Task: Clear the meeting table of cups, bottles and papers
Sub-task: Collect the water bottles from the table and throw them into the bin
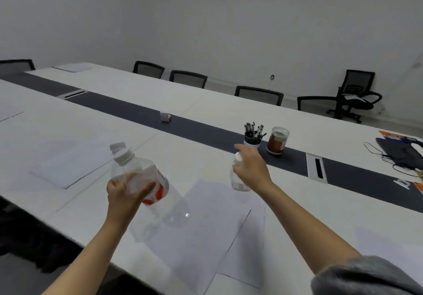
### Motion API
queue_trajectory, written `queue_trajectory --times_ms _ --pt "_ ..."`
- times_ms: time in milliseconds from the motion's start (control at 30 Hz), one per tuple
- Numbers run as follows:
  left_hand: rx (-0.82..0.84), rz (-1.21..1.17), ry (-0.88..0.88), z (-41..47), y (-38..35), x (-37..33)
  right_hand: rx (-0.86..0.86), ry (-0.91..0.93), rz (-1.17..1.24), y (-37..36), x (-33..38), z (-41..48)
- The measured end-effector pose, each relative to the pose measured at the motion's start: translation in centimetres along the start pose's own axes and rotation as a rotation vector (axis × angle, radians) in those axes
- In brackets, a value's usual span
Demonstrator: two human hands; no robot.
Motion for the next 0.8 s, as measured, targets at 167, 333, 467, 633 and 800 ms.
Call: queue_trajectory --times_ms 167,333,467,633,800 --pt "-0.098 0.028 0.030 1.2 15.7 3.1 0.077 0.285 0.099 -5.6 17.8 -3.0" --pt "-0.182 0.168 -0.007 1.3 30.1 6.7 0.191 0.512 0.040 -11.3 32.8 -5.6" --pt "-0.305 0.321 -0.026 1.3 38.9 9.4 0.265 0.712 -0.027 -16.5 43.4 -8.2" --pt "-0.398 0.621 0.075 2.7 46.1 13.1 0.355 0.949 -0.062 -22.1 53.7 -9.5" --pt "-0.360 0.852 0.203 6.8 52.0 17.0 0.516 1.056 0.006 -28.3 62.5 -8.1"
Point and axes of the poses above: each hand's wrist, its own z-axis towards the middle knuckle, its own y-axis out of the back of the hand, x = y × z, the point moved 3 cm from there along z, towards the middle knuckle, and after that the axes turned 4 degrees about -x, right-handed, at the moved point
